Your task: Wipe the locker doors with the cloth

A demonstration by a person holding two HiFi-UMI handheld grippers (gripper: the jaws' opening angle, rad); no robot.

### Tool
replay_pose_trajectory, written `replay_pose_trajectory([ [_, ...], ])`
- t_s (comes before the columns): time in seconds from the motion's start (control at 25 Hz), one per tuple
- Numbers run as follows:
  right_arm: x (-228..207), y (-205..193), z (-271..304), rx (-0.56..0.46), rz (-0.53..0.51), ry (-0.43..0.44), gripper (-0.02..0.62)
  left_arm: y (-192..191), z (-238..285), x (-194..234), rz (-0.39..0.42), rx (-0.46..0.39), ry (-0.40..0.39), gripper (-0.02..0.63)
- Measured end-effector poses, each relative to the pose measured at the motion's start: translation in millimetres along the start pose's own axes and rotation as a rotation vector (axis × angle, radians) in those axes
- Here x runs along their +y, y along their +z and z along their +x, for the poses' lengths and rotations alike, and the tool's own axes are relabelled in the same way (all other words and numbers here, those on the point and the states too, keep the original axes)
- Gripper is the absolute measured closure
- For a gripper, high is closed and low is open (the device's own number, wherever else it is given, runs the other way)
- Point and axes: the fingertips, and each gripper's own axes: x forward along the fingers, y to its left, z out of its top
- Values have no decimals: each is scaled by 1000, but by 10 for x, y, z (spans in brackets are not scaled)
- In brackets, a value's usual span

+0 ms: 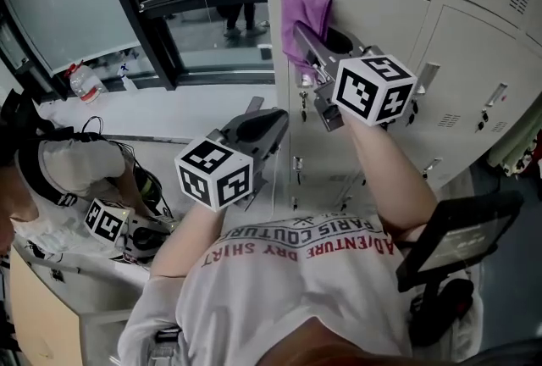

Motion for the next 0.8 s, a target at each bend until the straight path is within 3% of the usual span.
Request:
replay_pose_trajectory([
  [0.48, -196, -21, 52, 3, -52, -99, 528, -34, 9, 11, -13, -2, -11, 604],
  [0.8, -476, 102, -232, -4, -73, -183, 527, 1, 115, -121, -13, -6, -35, 604],
])
